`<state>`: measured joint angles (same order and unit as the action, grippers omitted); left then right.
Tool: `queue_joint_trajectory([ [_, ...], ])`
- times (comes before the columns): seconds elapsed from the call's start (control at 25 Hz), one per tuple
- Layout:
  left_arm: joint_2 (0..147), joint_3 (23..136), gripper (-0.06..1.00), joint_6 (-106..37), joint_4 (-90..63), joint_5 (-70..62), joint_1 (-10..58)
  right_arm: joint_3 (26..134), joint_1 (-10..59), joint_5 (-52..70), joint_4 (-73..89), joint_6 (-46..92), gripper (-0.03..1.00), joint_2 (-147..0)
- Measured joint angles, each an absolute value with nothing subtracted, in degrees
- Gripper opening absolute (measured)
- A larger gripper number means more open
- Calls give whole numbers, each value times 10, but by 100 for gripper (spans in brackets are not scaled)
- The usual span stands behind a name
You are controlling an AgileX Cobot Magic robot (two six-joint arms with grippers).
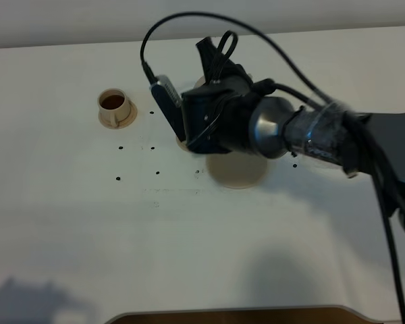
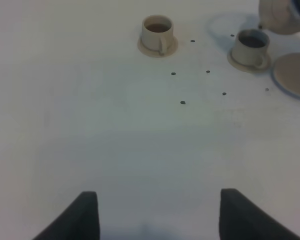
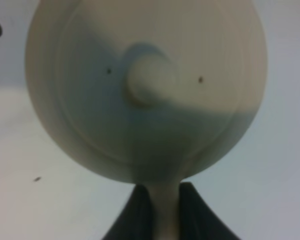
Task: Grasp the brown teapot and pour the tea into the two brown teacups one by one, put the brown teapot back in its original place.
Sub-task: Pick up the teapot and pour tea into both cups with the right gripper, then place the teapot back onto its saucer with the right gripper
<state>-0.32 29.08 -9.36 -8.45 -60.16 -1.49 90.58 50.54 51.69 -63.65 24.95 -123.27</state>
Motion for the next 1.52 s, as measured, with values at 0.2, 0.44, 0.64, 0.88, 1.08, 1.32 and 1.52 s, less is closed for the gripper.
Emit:
queue_joint_trajectory([
  [0.2, -3, 291, 54, -94, -85, -602, -15, 930, 485, 527, -542, 249, 10, -1212],
  [0.44, -3, 291, 54, -94, -85, -602, -15, 934, 431, 533, -422, 248, 10, -1210],
  [0.64, -3, 291, 54, -94, -85, -602, -15, 934, 393, 526, -311, 241, 10, -1210],
  [0.88, -3, 291, 54, -94, -85, -602, -15, 958, 362, 539, -181, 218, 10, -1210],
  [1.08, -3, 291, 54, -94, -85, -602, -15, 974, 343, 536, -128, 214, 10, -1210],
  [1.32, -3, 291, 54, -94, -85, -602, -15, 975, 331, 521, -121, 213, 10, -1229],
  [1.52, -3, 291, 54, -94, -85, -602, -15, 975, 331, 528, -109, 213, 10, -1218],
])
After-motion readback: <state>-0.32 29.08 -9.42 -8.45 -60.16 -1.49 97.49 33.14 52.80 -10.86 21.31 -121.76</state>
